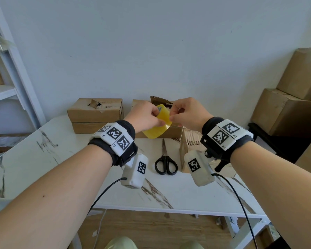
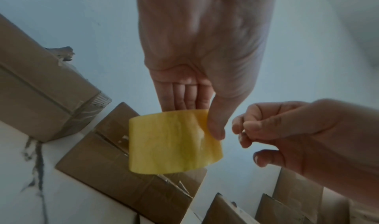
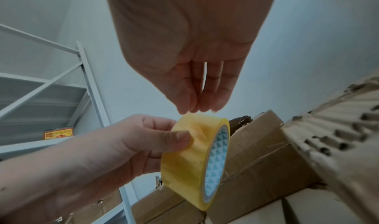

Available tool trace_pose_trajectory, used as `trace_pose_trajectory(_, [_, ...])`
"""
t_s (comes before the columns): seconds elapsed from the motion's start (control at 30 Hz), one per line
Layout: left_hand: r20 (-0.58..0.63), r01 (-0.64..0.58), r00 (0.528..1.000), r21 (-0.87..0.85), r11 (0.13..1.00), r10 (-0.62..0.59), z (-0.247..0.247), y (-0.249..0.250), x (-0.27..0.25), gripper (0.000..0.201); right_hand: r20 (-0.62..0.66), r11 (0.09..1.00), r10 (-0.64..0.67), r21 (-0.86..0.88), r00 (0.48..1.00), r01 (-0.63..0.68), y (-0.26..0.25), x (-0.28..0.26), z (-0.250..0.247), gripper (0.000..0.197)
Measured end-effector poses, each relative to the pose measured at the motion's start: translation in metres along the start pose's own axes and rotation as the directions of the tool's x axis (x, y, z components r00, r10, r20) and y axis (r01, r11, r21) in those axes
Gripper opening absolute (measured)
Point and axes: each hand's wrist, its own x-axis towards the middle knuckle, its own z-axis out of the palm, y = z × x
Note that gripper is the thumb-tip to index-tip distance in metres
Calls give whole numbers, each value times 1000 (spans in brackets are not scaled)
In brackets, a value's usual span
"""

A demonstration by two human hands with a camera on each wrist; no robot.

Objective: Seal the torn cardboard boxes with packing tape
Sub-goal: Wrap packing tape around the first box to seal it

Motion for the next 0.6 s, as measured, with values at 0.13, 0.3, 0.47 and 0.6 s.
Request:
trace_pose_trajectory(0.13, [15,79,997,-78,994,-78,-3,-4,6,24,-13,992,-12,128,1000,14,-3,-1,1,31])
trace_pose_trajectory(0.3, [47,99,995,-174,980,-92,-7,-5,7,34,-222,961,115,272,968,-52,-1,2,-2,19])
trace_pose_trajectory(0.47, [33,72,997,-150,986,-68,-10,-2,8,23,-185,923,164,374,969,-85,1,1,-6,25])
trace_pose_trajectory(0.6, [38,62,998,-137,989,-57,-10,1,7,23,-212,904,208,414,955,-105,2,3,-7,28])
